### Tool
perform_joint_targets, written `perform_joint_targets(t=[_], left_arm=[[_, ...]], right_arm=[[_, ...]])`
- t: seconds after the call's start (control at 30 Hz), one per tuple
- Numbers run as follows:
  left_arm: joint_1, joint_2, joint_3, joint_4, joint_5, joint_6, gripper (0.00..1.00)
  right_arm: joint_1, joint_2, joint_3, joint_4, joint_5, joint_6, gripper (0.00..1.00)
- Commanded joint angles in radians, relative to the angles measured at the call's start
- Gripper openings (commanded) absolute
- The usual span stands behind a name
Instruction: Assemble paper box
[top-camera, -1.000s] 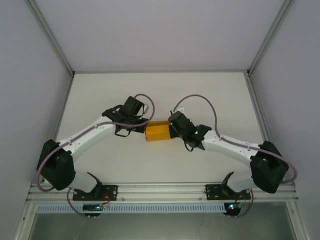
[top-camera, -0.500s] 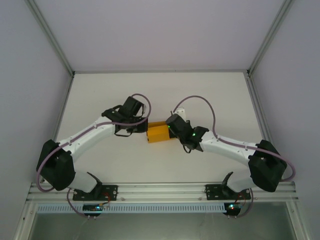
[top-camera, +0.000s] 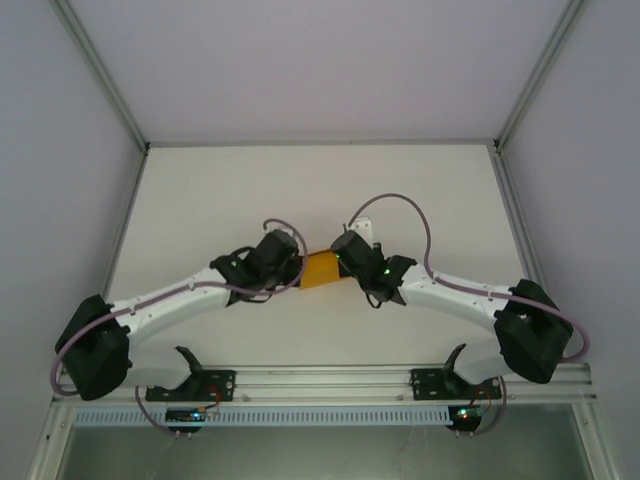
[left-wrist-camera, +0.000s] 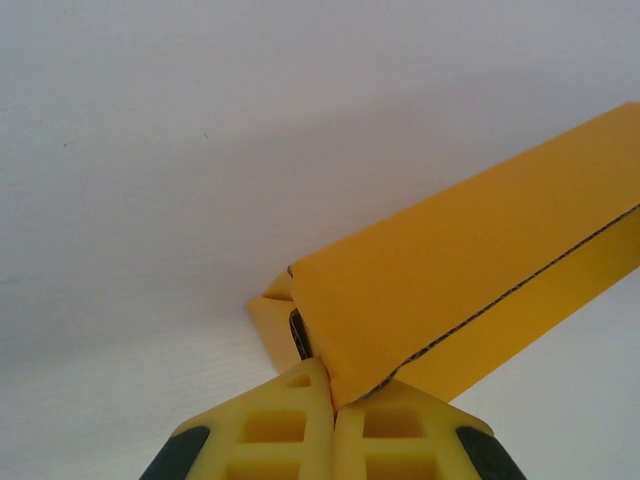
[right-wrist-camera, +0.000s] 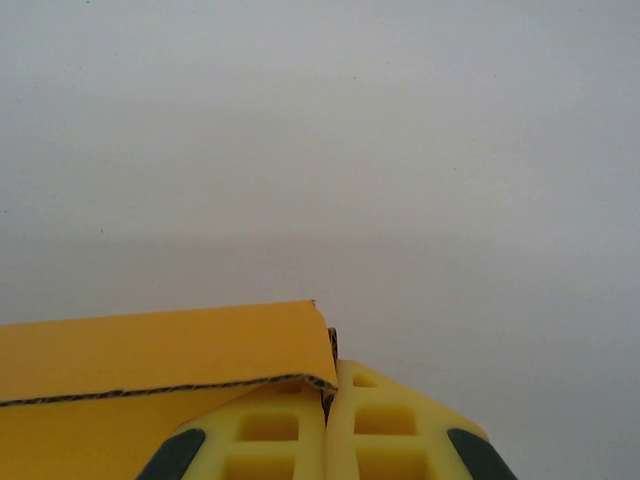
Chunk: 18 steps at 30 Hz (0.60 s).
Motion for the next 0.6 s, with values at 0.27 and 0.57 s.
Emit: perform_joint_targets(t=[0.27, 0.57], left_arm=[[-0.048, -0.007, -0.232, 0.026, -0.058, -0.108, 0.0], [-0.051, 0.033, -0.201, 0.046, -0.07, -0.096, 0.0]], right_arm=[[-0.012, -0.056, -0.076, -0.038, -0.133, 0.028, 0.05], [-0.12, -0.162, -0.015, -0.104, -0.424, -0.082, 0.36]])
